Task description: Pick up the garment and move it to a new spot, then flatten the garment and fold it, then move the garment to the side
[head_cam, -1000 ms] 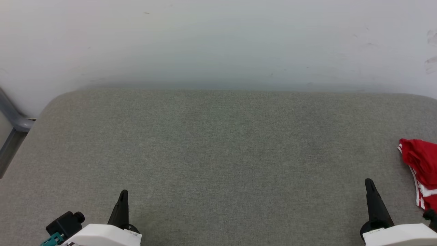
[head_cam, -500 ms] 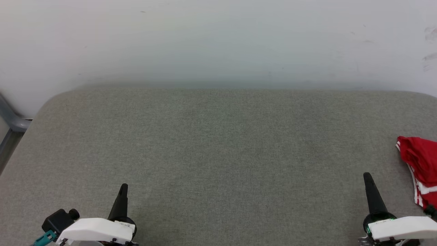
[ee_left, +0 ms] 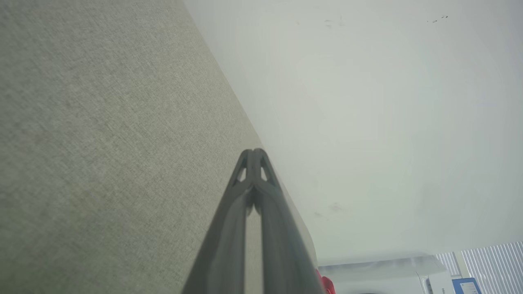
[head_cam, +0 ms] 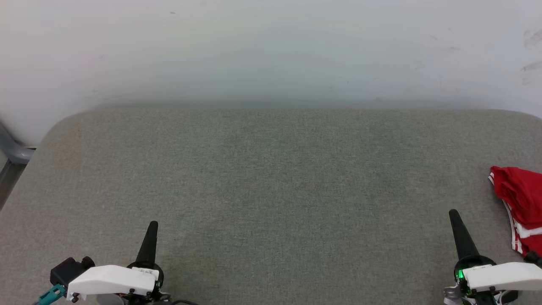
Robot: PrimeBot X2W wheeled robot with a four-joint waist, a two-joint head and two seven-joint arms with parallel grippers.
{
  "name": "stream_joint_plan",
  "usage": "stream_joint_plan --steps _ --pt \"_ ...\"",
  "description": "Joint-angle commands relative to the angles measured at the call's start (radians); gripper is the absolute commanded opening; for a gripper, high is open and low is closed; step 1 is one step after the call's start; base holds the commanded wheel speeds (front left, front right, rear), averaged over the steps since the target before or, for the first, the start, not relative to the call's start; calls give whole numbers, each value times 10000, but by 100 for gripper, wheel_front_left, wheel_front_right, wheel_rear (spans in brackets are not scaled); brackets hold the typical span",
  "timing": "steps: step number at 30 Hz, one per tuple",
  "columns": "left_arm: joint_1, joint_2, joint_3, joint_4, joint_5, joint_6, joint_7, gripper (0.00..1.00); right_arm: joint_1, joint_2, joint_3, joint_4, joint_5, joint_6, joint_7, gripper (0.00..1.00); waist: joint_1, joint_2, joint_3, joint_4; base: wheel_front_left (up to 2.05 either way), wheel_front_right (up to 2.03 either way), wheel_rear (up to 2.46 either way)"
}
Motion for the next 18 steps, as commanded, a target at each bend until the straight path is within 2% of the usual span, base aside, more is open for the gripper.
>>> stream_joint_plan --steps 1,18 --pt "-269 8 43 -44 -315 -69 71 0 -309 -67 -18 -25 312 0 64 0 -1 0 8 -11 0 0 0" --pt "-492 -37 235 71 -1931 -231 465 0 -629 -47 -69 234 1837 -1 462 0 -1 0 81 -112 0 0 0"
